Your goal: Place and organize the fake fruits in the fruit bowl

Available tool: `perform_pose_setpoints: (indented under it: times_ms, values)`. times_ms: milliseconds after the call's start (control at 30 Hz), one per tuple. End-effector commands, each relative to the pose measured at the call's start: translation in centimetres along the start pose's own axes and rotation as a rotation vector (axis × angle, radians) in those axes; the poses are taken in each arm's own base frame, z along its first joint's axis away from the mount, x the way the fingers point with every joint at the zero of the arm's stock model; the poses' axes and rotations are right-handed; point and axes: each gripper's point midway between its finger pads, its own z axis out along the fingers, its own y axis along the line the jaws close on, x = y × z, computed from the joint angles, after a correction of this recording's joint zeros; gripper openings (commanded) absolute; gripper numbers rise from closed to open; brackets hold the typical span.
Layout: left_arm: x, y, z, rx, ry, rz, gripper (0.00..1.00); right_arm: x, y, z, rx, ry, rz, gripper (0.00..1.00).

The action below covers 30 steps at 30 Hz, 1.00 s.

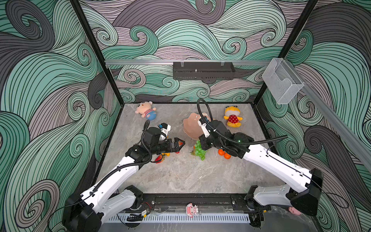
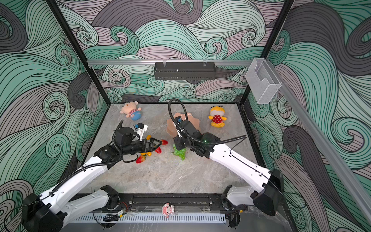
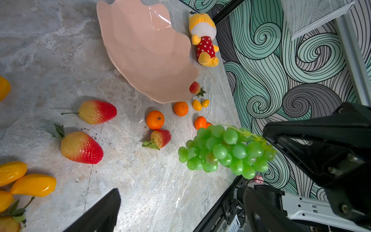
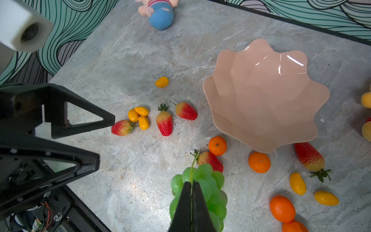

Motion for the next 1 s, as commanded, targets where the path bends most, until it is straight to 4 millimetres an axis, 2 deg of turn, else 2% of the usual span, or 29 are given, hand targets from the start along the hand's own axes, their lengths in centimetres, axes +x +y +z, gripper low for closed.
perform_pose_setpoints:
  times_ms: [0, 300, 500, 633, 967]
  values:
    - [-1.9, -1.4, -0.2, 0.021, -0.053, 0.028, 0.99, -3.5, -0.8, -2.0, 0.007, -0.116, 0.011, 0.0]
    - [-3.5, -1.1, 0.4, 0.004, -0.121, 0.019, 0.98, -6.4, -2.7, -1.7, -0.032, -0.151, 0.068, 0.0]
    - [-5.3, -1.3, 1.1, -0.051, -0.11, 0.078, 0.98, -8.2, -5.6, -0.6, 0.065, -0.176, 0.123, 0.0]
    - [-7.0, -1.8, 1.9, -0.077, -0.098, 0.127, 0.99, -9.2, -7.4, 1.0, 0.11, -0.166, 0.15, 0.0]
    - [-11.9, -2.6, 4.9, -0.124, -0.128, 0.203, 0.99, -10.4, -11.5, 6.8, 0.154, -0.134, 0.214, 0.0]
